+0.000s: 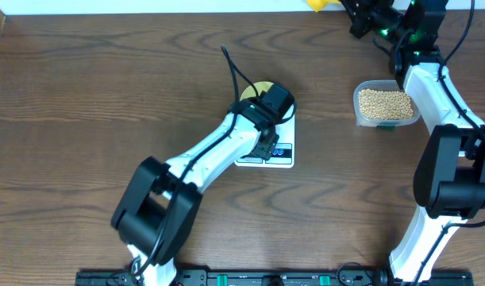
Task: Scoop item into bowl and weigh 50g on scale
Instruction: 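Raise the left gripper and retract it to the left of the scale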
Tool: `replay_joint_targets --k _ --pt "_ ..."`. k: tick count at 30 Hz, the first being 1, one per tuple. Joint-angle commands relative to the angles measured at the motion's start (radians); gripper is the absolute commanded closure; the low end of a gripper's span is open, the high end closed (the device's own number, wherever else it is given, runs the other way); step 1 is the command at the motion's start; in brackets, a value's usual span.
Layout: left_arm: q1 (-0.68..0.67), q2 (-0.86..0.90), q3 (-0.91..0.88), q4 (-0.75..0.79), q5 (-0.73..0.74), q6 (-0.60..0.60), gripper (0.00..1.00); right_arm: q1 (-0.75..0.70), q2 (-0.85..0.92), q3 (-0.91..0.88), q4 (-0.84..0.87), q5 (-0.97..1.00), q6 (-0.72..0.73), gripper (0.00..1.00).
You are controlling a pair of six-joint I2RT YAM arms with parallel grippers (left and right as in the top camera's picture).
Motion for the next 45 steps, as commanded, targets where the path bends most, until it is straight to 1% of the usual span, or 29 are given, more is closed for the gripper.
replay_joint_targets --k 1,8,12,15,17,19,21,29,30,33,37,45 --pt "0.003 -0.080 -0.008 -0.014 -0.005 0.000 0.13 0.006 -0.005 0.019 -0.002 0.000 -0.017 0.99" --pt "0.003 -0.149 -0.008 -0.055 -0.005 0.033 0.13 0.006 -0.005 0.019 -0.002 0.000 -0.017 0.99" --pt "0.005 -0.175 -0.008 -0.074 -0.005 0.084 0.13 0.006 -0.005 0.019 -0.002 0.000 -0.017 0.99" --pt "0.006 -0.200 -0.008 -0.074 -0.004 0.088 0.13 0.006 -0.005 0.019 -0.002 0.000 -0.017 0.99" --pt "0.007 -0.219 -0.008 -0.074 0.026 0.122 0.13 0.006 -0.005 0.019 -0.002 0.000 -0.017 0.99" --pt "0.015 -0.243 -0.008 -0.065 0.095 0.157 0.13 0.006 -0.005 0.019 -0.002 0.000 -0.017 0.99" --pt "0.030 -0.268 -0.008 -0.060 0.142 0.162 0.13 0.006 -0.005 0.019 -0.002 0.000 -0.017 0.99" --pt "0.119 -0.383 -0.008 -0.054 0.183 0.177 0.13 0.006 -0.005 0.019 -0.002 0.000 -0.017 0.99" --pt "0.137 -0.424 -0.008 -0.040 0.251 0.211 0.13 0.006 -0.005 0.019 -0.006 0.000 -0.017 0.99" --pt "0.154 -0.472 -0.008 -0.024 0.321 0.243 0.13 0.006 -0.005 0.019 -0.009 0.000 -0.017 0.99" --pt "0.157 -0.504 -0.014 -0.023 0.327 0.256 0.13 0.006 -0.005 0.019 -0.009 0.001 -0.017 0.99" --pt "0.169 -0.508 -0.066 -0.019 0.326 0.268 0.13 0.006 -0.005 0.019 -0.010 0.000 -0.017 0.99"
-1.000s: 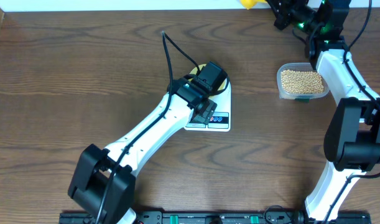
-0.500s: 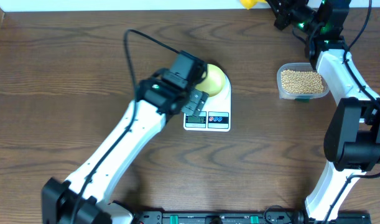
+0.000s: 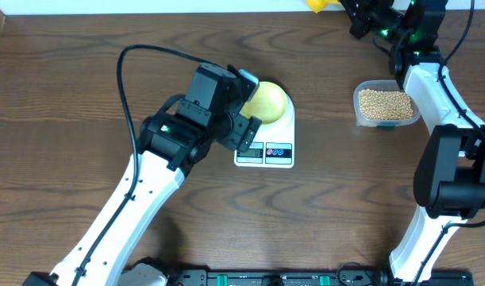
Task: Scoop item into bowl and weigh 50g on scale
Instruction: 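Raise the left gripper and retract it to the left of the scale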
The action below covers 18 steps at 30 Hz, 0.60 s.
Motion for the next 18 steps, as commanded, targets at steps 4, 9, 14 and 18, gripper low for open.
replay_joint_targets --k 4,9,14,18 --pt "0.051 0.001 -0.056 0.014 0.022 0.021 0.13 0.006 -0.005 0.019 -0.003 0.000 -0.017 0.99" --pt "0.077 0.001 -0.074 0.050 0.057 0.021 0.13 0.006 -0.005 0.019 -0.006 0.000 -0.017 0.99" --pt "0.080 0.001 -0.085 0.074 0.057 0.025 0.13 0.006 -0.005 0.019 -0.008 0.000 -0.017 0.99" --pt "0.103 0.000 -0.120 0.080 0.081 0.028 0.13 0.006 -0.005 0.019 -0.013 0.000 -0.019 0.99"
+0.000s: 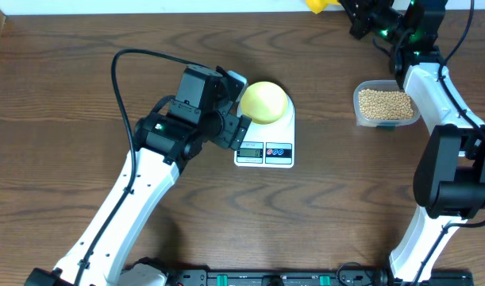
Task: Scoop item into bowl and weigh 50g on scale
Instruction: 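Raise the left gripper and retract it to the left of the scale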
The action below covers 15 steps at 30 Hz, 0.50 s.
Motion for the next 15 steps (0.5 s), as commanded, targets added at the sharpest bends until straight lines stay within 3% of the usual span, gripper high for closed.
replay_joint_targets --k 1,15 --pt "0.031 0.000 -0.047 0.009 0.040 0.012 0.13 0.006 -0.005 0.019 -0.006 0.001 -0.021 0.99" --pt "0.074 -0.002 -0.066 0.019 0.120 0.054 0.13 0.006 -0.005 0.019 -0.016 0.001 -0.028 0.99"
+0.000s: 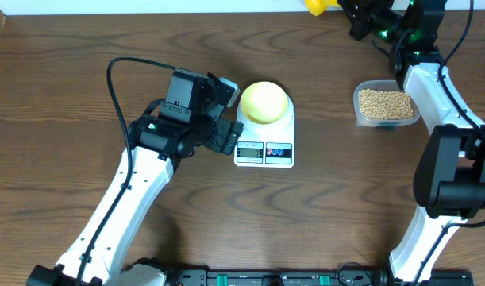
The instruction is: Scoop item into bowl and weigh 50g on scale
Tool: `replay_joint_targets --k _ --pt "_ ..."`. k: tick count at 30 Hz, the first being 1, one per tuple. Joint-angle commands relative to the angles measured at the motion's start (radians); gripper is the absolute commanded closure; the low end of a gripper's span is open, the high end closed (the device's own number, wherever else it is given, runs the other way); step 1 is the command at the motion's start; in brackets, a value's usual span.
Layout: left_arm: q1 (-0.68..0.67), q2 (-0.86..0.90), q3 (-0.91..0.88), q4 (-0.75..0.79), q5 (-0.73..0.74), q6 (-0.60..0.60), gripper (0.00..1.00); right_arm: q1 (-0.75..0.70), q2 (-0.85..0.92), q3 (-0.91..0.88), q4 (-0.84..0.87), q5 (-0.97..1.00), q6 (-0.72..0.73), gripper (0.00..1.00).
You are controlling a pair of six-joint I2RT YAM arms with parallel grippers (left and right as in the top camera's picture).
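Observation:
A yellow bowl (pixel 263 102) stands on the white scale (pixel 265 151) at mid-table, its display facing the near edge. My left gripper (pixel 228 114) is just left of the scale, its fingers spread apart and open, holding nothing, a short gap from the bowl. A clear tub of tan grains (pixel 385 105) sits to the right. My right gripper (pixel 359 17) is at the far edge beside a yellow object (pixel 315 5) that is cut off by the frame; its jaws are too dark to read.
The left arm's black cable (pixel 119 87) loops over the table to the left. The right arm (pixel 444 95) runs down the right side past the tub. Bare wood lies between scale and tub.
My left gripper has moved a little further left, away from the bowl and scale. The bowl, scale, tub and right arm are where they were.
My left gripper was first over the scale, covering most of the yellow bowl. Then it was at the bowl's left side with the bowl standing on the scale. It has since drawn off to the left in two steps. The right arm never moved.

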Motion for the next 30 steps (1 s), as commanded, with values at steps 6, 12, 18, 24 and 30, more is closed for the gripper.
replay_joint_targets --k 6,12,18,24,30 --pt "0.003 -0.002 -0.003 0.016 0.014 0.021 0.12 0.006 -0.005 0.019 0.007 0.001 -0.017 0.99" --pt "0.003 -0.002 -0.003 0.015 0.014 0.021 0.13 0.006 -0.005 0.019 0.006 0.001 -0.017 0.99" --pt "0.003 -0.002 -0.003 0.015 0.014 0.021 0.13 0.006 -0.005 0.019 0.002 0.007 -0.028 0.99" --pt "0.003 -0.002 -0.003 0.013 0.014 0.021 0.13 0.006 -0.005 0.019 -0.006 0.008 -0.035 0.99" --pt "0.003 -0.002 -0.003 0.013 0.014 0.021 0.13 0.006 -0.005 0.019 -0.006 0.008 -0.035 0.99"
